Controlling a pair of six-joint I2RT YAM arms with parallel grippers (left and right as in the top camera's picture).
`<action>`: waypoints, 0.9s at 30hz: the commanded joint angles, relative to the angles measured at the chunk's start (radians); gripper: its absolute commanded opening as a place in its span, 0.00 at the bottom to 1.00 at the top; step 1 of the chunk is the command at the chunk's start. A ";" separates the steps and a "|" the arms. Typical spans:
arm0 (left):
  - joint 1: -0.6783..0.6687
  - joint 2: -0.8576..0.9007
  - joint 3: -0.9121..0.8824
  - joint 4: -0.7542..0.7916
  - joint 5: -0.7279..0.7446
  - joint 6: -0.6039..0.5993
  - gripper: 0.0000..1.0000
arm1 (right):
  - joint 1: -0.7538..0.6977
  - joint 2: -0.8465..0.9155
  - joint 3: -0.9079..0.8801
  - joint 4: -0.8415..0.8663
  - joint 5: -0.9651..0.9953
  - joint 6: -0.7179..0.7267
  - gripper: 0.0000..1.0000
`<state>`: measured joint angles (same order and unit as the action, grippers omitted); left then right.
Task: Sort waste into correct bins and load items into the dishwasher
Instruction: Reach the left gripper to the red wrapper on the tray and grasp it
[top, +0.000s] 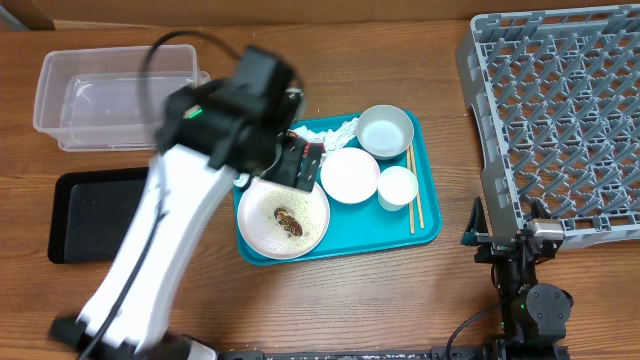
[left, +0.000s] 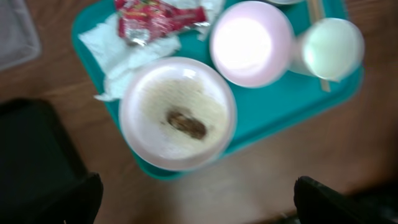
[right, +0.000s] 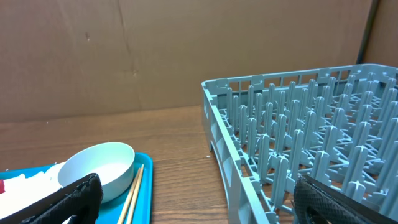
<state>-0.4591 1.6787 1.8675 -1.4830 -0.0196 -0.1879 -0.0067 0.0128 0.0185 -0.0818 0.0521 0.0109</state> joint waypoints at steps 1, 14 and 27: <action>0.007 0.113 0.021 0.054 -0.199 -0.018 1.00 | -0.002 -0.010 -0.011 0.004 0.006 -0.003 1.00; 0.043 0.430 0.021 0.364 0.142 -0.118 1.00 | -0.002 -0.010 -0.011 0.004 0.006 -0.003 1.00; -0.006 0.591 0.021 0.444 -0.033 -0.330 0.84 | -0.002 -0.010 -0.011 0.004 0.006 -0.003 1.00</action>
<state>-0.4469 2.2463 1.8709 -1.0420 0.0170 -0.4744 -0.0067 0.0128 0.0185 -0.0826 0.0525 0.0105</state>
